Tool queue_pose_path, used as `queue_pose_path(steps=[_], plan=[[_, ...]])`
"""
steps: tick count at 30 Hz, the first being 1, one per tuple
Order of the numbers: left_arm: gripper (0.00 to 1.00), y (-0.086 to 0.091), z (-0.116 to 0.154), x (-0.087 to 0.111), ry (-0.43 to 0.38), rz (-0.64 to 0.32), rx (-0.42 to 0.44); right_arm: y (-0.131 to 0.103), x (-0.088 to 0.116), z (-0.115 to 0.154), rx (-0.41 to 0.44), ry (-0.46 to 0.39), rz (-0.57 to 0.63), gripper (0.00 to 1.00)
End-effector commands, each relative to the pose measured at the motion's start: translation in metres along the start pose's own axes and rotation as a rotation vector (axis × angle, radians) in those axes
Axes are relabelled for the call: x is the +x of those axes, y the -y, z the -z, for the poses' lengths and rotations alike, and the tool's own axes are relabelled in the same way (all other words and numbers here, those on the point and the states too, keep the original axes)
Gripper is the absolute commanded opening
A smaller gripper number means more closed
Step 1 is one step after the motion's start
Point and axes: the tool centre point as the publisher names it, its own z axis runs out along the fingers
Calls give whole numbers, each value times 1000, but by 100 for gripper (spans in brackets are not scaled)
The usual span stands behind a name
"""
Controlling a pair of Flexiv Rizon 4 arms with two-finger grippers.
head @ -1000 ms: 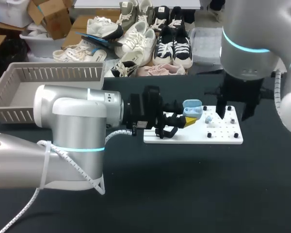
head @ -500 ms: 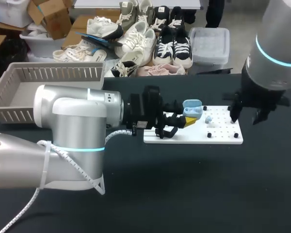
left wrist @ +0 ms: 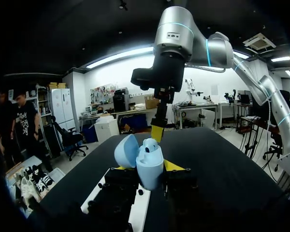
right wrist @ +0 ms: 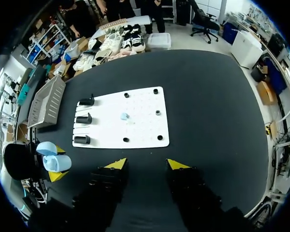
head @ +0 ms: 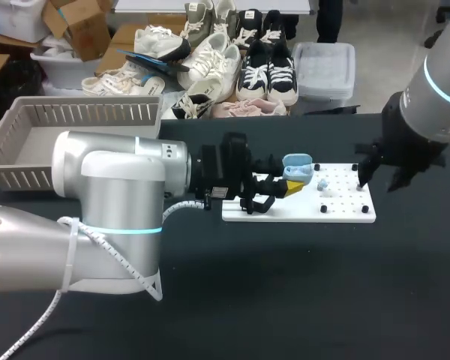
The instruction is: Pick up each earbud case from the left stands, insert the matching earbuds, close the lid, and place the case in the box.
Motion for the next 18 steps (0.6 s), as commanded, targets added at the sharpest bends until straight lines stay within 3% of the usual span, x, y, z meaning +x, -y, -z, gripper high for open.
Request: queue_pose_path(steps=[1, 18], plan=[[0, 3, -1, 0, 2, -2, -23, 1, -15, -19, -14, -24, -1, 47], [0, 3, -1, 0, 2, -2, -23, -21, -41, -59, -88, -100, -89, 47]])
